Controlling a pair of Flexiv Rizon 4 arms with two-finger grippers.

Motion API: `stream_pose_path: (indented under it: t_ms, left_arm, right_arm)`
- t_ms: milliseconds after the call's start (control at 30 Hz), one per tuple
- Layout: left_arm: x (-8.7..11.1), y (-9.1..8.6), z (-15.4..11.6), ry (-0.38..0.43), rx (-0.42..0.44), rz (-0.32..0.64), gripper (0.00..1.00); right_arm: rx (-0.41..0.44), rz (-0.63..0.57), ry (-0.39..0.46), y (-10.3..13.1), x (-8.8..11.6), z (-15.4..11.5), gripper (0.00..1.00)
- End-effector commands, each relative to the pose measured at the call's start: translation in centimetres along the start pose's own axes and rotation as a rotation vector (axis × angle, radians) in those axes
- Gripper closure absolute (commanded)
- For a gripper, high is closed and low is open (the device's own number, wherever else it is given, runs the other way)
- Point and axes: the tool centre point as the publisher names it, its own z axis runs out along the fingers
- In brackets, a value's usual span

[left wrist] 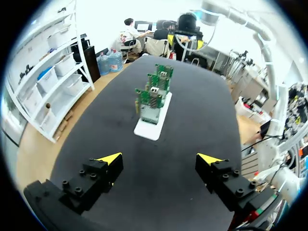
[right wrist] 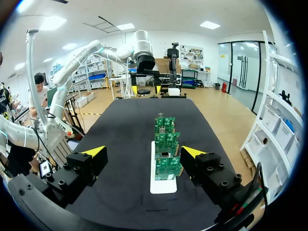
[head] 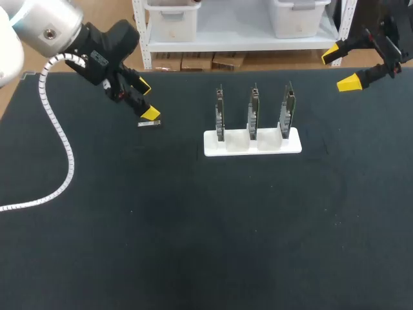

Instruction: Pick up the optical module with the left hand, and insert it into the network port with the right hand.

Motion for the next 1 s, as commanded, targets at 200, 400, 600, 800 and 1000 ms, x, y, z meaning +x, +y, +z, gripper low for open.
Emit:
stream_pose_path:
  t_ms: [200,400,600,800,1000]
  left_arm:
    - [0.7,3.2,-1.9,0.211,0.02,0.065,0.0]
    - [1.5,5.1,0.1,0.259,0.114,0.136,0.0]
    - [1.6,7.2,2.1,0.305,0.145,0.192,0.0]
    - [2.6,8.1,4.0,0.356,0.165,0.174,0.0]
    - [3.5,8.3,5.6,0.412,0.168,0.143,0.0]
  right_arm:
    - [0.0,0.0,0.0,-0.1,0.0,0.0,0.0]
    - [0.0,0.0,0.0,-0.1,0.0,0.0,0.0]
    - [0.0,0.0,0.0,-0.1,0.0,0.0,0.0]
    - [0.0,0.0,0.0,-0.1,0.0,0.0,0.0]
    - [0.0,0.0,0.0,-0.1,0.0,0.0,0.0]
